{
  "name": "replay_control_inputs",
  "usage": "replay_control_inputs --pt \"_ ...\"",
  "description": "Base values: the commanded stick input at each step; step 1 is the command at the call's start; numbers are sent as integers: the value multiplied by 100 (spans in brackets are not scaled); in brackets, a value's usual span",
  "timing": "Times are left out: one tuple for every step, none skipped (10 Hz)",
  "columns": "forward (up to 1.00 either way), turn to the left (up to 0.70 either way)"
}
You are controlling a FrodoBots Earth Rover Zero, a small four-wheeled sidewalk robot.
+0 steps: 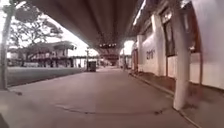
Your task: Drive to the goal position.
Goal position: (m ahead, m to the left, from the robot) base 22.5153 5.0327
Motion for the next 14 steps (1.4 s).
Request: replay_control_inputs --pt "85 0" --pt "85 0" --pt "85 0" --pt "85 0" --pt "85 0" --pt "85 0" --pt "85 0" --pt "85 0" --pt "85 0" --pt "85 0" --pt "85 0" --pt "85 0" --pt "85 0" --pt "85 0"
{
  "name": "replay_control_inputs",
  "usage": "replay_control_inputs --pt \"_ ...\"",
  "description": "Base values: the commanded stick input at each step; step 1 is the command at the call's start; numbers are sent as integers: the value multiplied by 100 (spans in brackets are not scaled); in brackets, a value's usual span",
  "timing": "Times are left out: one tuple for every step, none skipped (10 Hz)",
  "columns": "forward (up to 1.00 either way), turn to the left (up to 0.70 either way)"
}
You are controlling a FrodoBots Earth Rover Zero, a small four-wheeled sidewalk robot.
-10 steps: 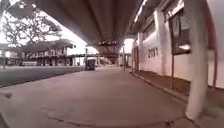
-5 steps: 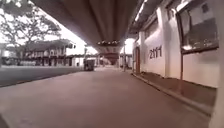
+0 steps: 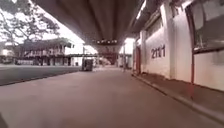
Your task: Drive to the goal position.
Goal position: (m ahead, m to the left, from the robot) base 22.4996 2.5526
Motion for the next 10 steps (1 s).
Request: replay_control_inputs --pt "85 0" --pt "85 0" --pt "85 0" --pt "85 0" --pt "85 0" --pt "85 0" --pt "85 0" --pt "85 0" --pt "85 0" --pt "85 0"
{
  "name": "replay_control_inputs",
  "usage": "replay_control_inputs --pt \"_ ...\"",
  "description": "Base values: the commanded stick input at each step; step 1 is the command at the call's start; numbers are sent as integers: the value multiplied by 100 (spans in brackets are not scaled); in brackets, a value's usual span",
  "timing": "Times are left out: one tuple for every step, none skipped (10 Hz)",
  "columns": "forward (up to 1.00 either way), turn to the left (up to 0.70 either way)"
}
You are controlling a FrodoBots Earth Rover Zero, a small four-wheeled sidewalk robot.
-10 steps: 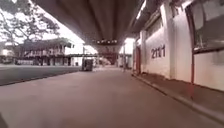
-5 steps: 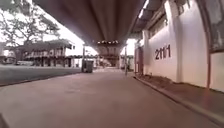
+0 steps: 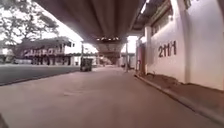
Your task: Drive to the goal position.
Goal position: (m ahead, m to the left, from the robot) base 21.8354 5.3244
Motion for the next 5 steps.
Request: replay_control_inputs --pt "85 0" --pt "85 0" --pt "85 0" --pt "85 0" --pt "85 0"
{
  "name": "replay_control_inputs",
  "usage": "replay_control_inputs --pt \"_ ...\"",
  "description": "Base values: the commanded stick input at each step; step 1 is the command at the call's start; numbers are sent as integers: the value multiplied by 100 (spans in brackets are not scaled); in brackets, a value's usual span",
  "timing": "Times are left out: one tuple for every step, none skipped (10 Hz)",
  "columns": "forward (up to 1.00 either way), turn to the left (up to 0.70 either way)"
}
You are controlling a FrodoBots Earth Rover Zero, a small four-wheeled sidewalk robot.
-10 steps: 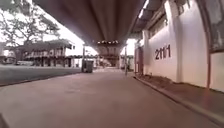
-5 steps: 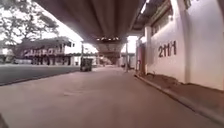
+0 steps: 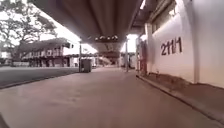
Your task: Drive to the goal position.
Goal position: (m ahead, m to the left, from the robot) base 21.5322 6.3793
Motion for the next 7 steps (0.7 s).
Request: replay_control_inputs --pt "85 0" --pt "85 0" --pt "85 0" --pt "85 0" --pt "85 0" --pt "85 0" --pt "85 0"
